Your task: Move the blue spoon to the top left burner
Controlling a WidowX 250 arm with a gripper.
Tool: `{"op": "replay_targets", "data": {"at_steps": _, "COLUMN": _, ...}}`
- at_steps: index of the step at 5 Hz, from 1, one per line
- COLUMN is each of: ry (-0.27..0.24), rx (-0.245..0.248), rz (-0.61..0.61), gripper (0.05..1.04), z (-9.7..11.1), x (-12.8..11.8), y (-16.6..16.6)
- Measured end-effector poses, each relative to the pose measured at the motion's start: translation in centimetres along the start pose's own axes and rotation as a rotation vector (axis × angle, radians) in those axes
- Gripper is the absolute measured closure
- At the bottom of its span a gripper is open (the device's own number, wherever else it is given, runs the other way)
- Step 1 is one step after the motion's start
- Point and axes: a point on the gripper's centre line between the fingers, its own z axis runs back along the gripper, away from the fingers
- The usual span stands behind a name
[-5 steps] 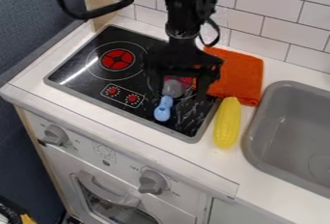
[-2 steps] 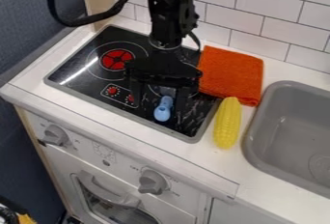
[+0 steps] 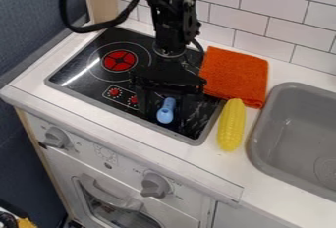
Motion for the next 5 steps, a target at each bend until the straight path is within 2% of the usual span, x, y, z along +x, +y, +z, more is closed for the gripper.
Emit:
{"op": "replay_targets", "data": {"at_steps": 2, "ry": -0.022, "rx": -0.015, "rz": -0.007, "gripper": 0.703, "z": -0.2, "x": -0.1, "y": -0.2}}
{"op": "replay_targets", "data": {"at_steps": 3, "ry": -0.049, "rx": -0.047, "rz": -0.009, "gripper": 0.721, "z": 0.5, "x": -0.9, "y": -0.2}}
{"op": "replay_targets", "data": {"at_steps": 4, "ry": -0.090, "rx": -0.060, "rz": 0.068, "gripper": 0.721, "z": 2.0, "x": -0.9, "y": 0.1}}
{"op": "replay_targets", "data": {"at_steps": 5, "ry": -0.142, "rx": -0.111, "rz": 0.206, "gripper": 0.721, "z": 3.4, "x": -0.3, "y": 0.9}}
